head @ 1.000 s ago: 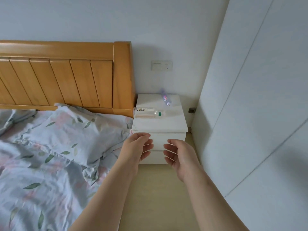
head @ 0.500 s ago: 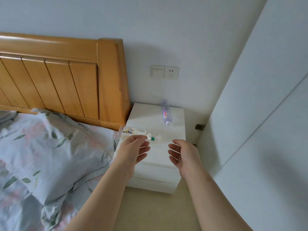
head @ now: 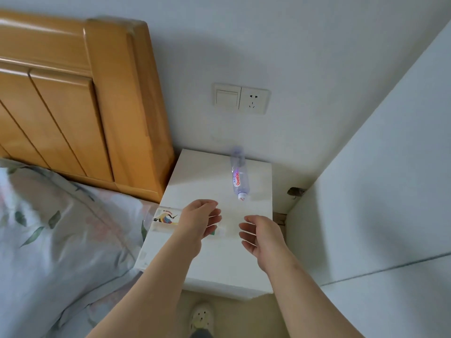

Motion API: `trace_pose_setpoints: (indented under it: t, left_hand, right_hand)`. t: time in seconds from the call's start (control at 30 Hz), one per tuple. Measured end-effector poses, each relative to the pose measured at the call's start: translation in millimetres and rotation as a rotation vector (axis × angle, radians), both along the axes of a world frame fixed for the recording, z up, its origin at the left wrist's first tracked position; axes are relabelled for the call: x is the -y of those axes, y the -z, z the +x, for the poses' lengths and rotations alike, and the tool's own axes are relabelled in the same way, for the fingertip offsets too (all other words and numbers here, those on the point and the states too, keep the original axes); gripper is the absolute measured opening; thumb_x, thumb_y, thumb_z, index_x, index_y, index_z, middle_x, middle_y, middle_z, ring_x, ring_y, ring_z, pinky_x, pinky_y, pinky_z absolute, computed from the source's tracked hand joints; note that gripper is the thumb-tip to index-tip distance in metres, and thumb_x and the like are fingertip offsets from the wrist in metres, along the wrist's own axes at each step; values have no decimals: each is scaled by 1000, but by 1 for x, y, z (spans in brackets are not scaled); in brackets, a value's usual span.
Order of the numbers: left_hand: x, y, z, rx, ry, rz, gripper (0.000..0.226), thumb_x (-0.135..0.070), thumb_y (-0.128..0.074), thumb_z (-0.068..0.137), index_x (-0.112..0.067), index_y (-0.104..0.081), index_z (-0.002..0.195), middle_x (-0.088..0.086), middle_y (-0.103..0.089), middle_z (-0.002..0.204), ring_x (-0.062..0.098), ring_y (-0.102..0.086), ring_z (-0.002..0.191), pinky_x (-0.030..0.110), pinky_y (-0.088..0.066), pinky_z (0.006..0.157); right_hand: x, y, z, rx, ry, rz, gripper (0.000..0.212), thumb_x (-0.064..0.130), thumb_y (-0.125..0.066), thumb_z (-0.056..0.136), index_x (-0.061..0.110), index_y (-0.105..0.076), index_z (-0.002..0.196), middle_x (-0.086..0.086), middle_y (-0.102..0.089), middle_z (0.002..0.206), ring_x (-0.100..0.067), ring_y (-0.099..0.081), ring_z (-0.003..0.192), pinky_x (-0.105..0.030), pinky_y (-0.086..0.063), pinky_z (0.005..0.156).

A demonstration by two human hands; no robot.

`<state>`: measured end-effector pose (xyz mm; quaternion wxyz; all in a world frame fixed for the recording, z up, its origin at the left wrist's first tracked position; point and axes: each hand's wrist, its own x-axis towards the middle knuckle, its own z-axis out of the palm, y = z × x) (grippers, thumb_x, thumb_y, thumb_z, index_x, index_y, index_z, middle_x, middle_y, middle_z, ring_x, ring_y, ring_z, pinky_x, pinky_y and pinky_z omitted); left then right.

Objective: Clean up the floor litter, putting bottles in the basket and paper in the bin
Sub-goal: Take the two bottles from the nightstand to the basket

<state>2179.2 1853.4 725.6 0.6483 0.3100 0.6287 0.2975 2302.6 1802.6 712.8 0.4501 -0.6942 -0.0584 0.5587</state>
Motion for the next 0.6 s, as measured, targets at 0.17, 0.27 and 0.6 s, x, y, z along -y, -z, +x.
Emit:
trace_pose_setpoints:
  t: [0.17,0.27,0.6]
  left_hand:
    - [-34,32,17,-83,0,-131,10,-16,-49,97,-14,-59,96,6,-64,91,17,-62,82,29,-52,75]
    - [-49,54,24,-89,-47,-187,9,-16,-50,96,-14,-59,94,6,-64,88,16,-61,77,26,-51,70]
    - [-62,126,74,-51,-519,-508,36,-10,-53,90,-13,-51,126,2,-50,87,18,-53,78,32,-47,73]
  right_hand:
    - [-34,27,17,-22,-36,-115,16,16,-51,94,9,-61,105,-8,-66,91,-20,-61,77,-27,-49,63]
    - [-57,43,30,-27,-77,-162,15,16,-50,94,9,-60,102,-8,-66,88,-20,-60,75,-27,-49,63]
    - [-124,75,91,-38,-294,-294,6,12,-52,90,11,-57,88,-5,-61,75,-16,-54,60,-25,-43,58]
